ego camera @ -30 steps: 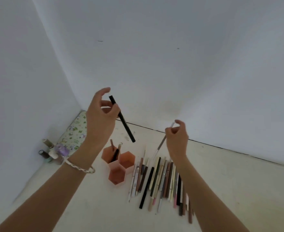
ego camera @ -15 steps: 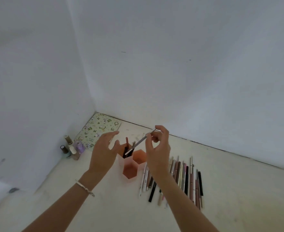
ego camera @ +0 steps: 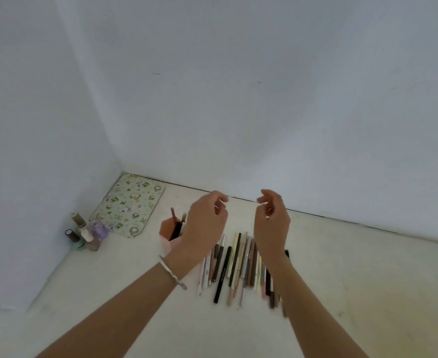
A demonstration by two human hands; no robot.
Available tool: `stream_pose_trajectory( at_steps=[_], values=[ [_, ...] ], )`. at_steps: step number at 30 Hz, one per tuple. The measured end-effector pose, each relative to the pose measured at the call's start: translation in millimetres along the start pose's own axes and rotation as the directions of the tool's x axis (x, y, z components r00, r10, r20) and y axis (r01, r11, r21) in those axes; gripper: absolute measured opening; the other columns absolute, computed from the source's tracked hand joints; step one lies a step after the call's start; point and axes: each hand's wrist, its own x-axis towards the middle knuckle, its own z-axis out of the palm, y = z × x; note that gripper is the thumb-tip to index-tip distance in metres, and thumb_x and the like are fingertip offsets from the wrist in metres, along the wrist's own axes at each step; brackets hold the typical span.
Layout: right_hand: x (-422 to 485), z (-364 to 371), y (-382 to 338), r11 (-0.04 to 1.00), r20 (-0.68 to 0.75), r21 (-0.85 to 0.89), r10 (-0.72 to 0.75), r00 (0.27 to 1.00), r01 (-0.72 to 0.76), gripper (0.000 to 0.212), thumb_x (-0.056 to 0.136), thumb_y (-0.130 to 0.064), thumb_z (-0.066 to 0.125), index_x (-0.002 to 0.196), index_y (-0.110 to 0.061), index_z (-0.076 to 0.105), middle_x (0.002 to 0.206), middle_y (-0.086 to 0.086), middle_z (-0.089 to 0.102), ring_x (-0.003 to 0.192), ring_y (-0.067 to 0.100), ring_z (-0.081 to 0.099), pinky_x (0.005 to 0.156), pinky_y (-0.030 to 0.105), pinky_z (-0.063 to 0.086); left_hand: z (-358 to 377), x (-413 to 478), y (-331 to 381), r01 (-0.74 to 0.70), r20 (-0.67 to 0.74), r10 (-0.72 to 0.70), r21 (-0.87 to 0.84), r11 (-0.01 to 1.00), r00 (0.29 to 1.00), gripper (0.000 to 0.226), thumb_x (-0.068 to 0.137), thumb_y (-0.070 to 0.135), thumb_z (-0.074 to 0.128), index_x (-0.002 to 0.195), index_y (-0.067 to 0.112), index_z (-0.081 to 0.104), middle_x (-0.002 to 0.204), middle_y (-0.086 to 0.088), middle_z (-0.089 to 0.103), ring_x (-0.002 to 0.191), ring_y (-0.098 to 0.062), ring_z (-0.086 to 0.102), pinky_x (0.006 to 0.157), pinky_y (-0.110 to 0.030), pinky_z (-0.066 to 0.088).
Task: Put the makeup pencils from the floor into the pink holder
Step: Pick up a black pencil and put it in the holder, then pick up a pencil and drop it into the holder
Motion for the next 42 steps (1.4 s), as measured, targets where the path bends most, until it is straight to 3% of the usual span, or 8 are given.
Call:
stream_pose_trajectory(
  at_steps=[5,16,19,22,26,31,36,42],
  values=[
    [19.2,-42.0,30.6,0.987,-0.053,0.014,0.159,0.986,-0.158,0.038,0.089,0.002,0.047,0.104,-0.031,0.059,0.086,-0.007,0.068,0.052,0.003,0.046,0.057,0.019,0.042,70.6,11.6,-18.3,0.12,0.272,-0.239,0.391,0.912,0.932,0.031,0.095,0.002,0.041,0.119,0.01,0.06,0.121,-0.008,0.06,0.11,-0.022,0.059,0.094,-0.029,0.048],
    [8.5,-41.7,79.4,0.968,0.141,-0.067,0.248,0.958,-0.24,0.035,0.091,0.002,0.047,0.11,-0.025,0.06,0.082,-0.007,0.066,0.047,0.002,0.044,0.051,0.018,0.043,126.5,38.3,-60.1,0.052,0.169,-0.3,0.792,0.609,0.939,0.038,0.093,0.0,0.048,0.13,0.005,0.041,0.123,-0.011,0.054,0.109,-0.024,0.057,0.085,-0.028,0.051],
    [10.4,-33.8,86.9,0.958,0.218,-0.151,0.273,0.937,-0.244,0.028,0.093,-0.004,0.048,0.112,-0.022,0.06,0.079,-0.008,0.064,0.046,0.003,0.046,0.05,0.023,0.044,123.3,49.0,-56.7,0.069,0.19,-0.255,0.661,0.748,0.948,0.039,0.094,0.004,0.048,0.132,0.008,0.038,0.114,-0.013,0.055,0.098,-0.026,0.061,0.073,-0.029,0.049],
    [14.8,-16.3,92.1,0.921,0.334,-0.329,0.319,0.887,-0.208,0.025,0.095,-0.01,0.049,0.117,-0.017,0.058,0.077,-0.008,0.062,0.052,0.002,0.05,0.05,0.014,0.039,103.6,74.5,-32.4,0.188,0.016,-0.199,0.267,0.945,0.98,0.035,0.095,0.007,0.051,0.129,0.012,0.045,0.099,-0.012,0.059,0.081,-0.025,0.062,0.06,-0.027,0.044],
    [10.9,18.3,91.3,0.818,0.474,-0.572,0.38,0.795,-0.05,0.028,0.097,-0.014,0.047,0.124,-0.01,0.048,0.085,0.004,0.064,0.071,0.017,0.059,0.053,0.024,0.043,71.9,92.3,2.2,0.116,-0.143,-0.124,-0.058,0.992,0.982,0.042,0.091,0.008,0.058,0.13,0.018,0.048,0.09,-0.008,0.062,0.08,-0.024,0.064,0.07,-0.038,0.056],
    [3.7,49.2,89.8,0.612,0.529,-0.752,0.339,0.778,0.245,0.026,0.095,-0.008,0.048,0.121,-0.009,0.043,0.096,0.006,0.066,0.093,0.022,0.057,0.066,0.03,0.042,43.9,85.7,15.4,0.048,-0.172,-0.071,-0.136,0.99,0.983,0.042,0.091,0.009,0.059,0.13,0.021,0.051,0.086,-0.003,0.062,0.075,-0.019,0.066,0.067,-0.032,0.058],
    [8.2,54.0,88.5,0.622,0.517,-0.749,0.332,0.789,0.229,0.022,0.092,-0.001,0.048,0.113,-0.008,0.046,0.091,0.004,0.063,0.082,0.02,0.059,0.062,0.028,0.044,10.2,76.3,13.3,0.015,-0.249,-0.062,-0.185,0.983,0.966,0.038,0.091,0.01,0.061,0.126,0.025,0.053,0.083,0.005,0.061,0.067,-0.003,0.064,0.054,-0.009,0.048],
    [2.5,67.0,83.2,0.591,0.486,-0.785,0.407,0.774,0.183,0.023,0.093,-0.006,0.051,0.115,-0.007,0.047,0.105,0.007,0.068,0.096,0.023,0.066,0.071,0.029,0.052,-31.7,65.9,11.6,0.01,-0.299,-0.081,-0.23,0.973,0.951,0.038,0.091,0.01,0.062,0.124,0.026,0.054,0.082,0.006,0.061,0.063,0.007,0.061,0.05,-0.006,0.045]
  ],
)
